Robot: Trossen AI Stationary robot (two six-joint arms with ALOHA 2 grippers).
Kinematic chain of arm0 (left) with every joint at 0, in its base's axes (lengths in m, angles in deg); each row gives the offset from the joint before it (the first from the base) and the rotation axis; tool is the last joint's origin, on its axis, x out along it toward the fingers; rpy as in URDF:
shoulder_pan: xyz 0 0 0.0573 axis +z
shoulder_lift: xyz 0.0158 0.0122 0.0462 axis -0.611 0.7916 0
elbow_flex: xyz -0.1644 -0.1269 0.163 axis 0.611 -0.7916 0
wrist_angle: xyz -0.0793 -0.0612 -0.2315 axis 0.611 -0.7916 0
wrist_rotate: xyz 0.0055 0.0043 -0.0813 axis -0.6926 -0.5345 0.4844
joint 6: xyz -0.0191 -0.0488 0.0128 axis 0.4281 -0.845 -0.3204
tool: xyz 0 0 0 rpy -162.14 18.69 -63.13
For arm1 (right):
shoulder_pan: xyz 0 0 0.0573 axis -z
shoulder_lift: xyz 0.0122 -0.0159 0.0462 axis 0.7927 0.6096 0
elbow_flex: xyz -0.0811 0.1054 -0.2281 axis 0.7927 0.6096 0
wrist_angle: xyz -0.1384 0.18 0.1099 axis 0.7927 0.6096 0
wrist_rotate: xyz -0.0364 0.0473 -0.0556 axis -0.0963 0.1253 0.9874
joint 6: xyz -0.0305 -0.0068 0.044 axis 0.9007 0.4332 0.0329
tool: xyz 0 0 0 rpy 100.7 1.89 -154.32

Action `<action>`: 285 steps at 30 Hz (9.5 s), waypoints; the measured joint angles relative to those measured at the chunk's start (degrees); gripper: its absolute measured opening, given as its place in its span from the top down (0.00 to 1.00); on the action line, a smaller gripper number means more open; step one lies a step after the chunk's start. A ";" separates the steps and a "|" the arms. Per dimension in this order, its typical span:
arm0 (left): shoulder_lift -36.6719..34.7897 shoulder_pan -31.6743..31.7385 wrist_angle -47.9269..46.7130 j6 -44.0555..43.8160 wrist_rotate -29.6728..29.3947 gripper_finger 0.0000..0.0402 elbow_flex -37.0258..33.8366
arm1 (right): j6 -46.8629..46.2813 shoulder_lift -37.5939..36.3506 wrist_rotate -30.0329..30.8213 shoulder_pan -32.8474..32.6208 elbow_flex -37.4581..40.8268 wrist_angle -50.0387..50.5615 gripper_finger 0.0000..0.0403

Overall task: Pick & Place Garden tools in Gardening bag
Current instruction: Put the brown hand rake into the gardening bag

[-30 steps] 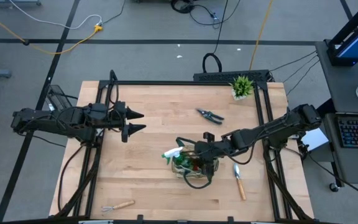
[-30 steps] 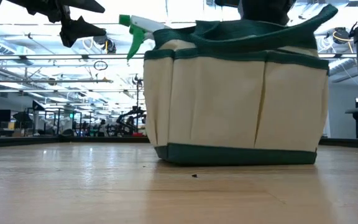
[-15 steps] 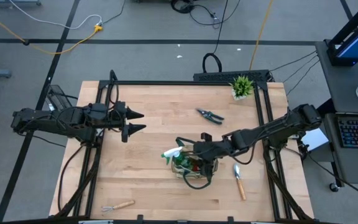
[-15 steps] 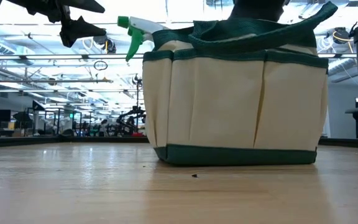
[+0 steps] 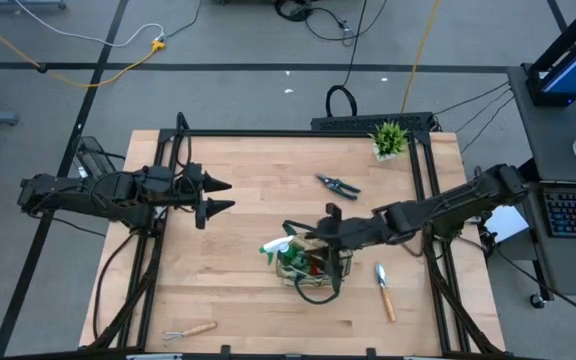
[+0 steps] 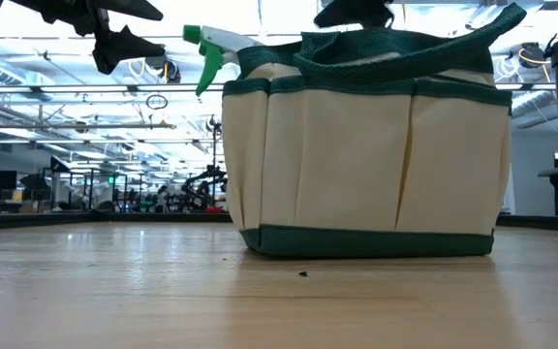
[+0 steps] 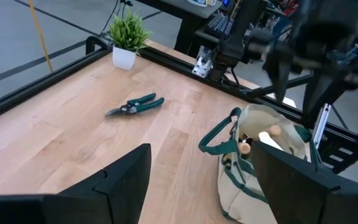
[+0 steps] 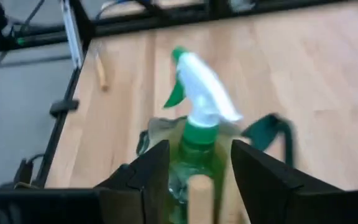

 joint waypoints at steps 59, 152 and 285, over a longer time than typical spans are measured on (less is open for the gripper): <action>34.44 -41.82 -26.60 -41.92 -0.34 0.30 25.71 | 3.52 -49.60 -1.99 -4.50 44.59 -39.36 1.00; 71.93 -55.66 -34.71 -59.16 17.71 0.55 32.20 | 0.50 -53.76 -4.42 -4.46 49.29 -40.68 1.00; 45.07 -11.00 19.00 4.67 -25.55 0.84 32.20 | 11.55 -2.02 -19.87 22.28 1.42 -33.50 0.67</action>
